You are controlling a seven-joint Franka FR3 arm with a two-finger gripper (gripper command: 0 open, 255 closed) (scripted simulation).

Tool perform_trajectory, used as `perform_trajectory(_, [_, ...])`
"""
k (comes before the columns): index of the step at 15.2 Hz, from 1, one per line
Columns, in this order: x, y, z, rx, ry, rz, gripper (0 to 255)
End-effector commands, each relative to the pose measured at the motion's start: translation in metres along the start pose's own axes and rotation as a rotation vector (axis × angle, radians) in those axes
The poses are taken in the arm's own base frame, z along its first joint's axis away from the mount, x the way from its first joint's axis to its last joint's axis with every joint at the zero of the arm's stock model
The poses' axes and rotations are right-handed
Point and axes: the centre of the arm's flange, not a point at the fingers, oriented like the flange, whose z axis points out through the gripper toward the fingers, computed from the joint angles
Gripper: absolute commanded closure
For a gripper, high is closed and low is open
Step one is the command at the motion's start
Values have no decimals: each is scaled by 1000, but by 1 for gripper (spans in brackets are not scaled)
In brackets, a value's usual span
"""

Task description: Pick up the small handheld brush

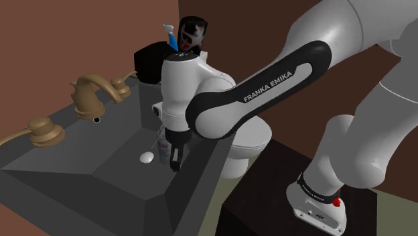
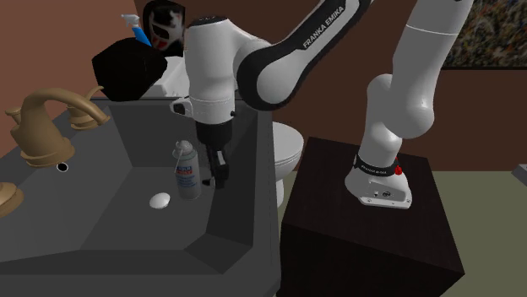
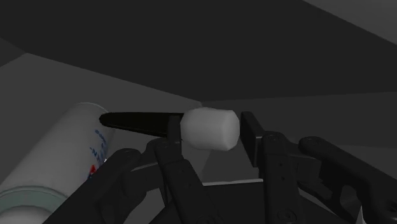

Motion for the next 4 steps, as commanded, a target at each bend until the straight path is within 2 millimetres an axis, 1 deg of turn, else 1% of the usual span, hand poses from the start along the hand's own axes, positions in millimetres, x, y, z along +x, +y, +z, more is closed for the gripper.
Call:
perform_trajectory(1, [1,0,-11,0,0,0,255])
perform_trajectory(2, [2,0,-16,0,0,0,255])
perform_trajectory(4, [2,0,-17,0,0,0,255])
